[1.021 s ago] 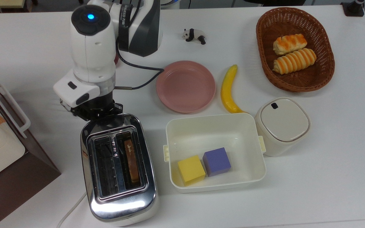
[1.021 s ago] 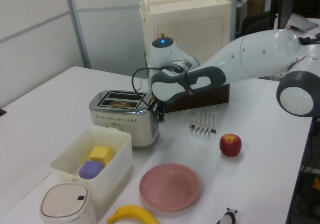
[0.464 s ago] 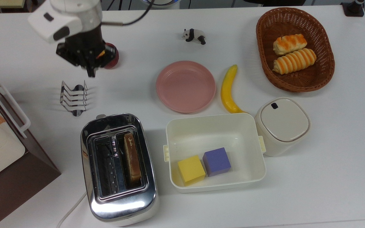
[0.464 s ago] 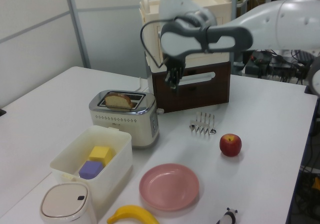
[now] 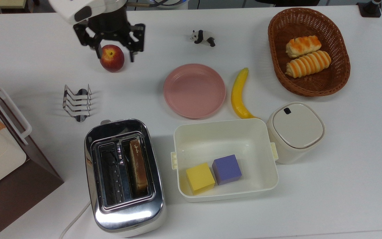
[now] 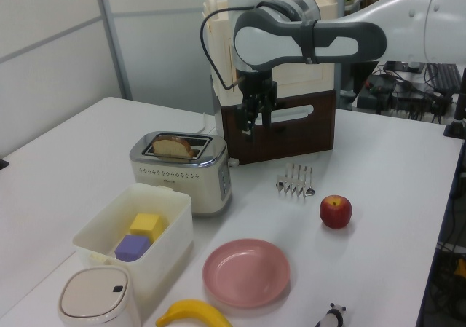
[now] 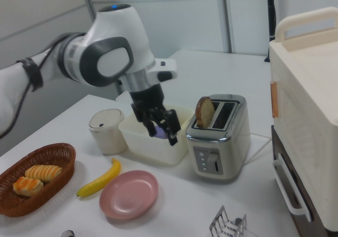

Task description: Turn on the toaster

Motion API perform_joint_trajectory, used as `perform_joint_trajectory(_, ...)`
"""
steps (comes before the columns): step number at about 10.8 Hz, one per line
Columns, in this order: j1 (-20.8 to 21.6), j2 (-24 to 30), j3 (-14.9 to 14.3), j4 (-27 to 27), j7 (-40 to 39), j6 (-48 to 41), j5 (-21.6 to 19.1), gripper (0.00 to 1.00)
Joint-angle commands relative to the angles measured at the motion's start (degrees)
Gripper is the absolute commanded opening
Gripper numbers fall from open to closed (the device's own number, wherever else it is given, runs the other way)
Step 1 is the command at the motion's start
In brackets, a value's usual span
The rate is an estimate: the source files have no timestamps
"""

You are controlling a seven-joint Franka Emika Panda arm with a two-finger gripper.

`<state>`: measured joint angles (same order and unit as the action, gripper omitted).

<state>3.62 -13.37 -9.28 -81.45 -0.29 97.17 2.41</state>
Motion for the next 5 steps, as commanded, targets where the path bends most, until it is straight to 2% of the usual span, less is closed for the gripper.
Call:
perform_joint_trajectory(1,0.5,3.3,0.4,-3.1,7.1,-1.3,0.0,1.00)
perform_joint_trajectory(5,0.5,3.4,0.4,-3.4,6.4,-1.0,-0.2,1.00)
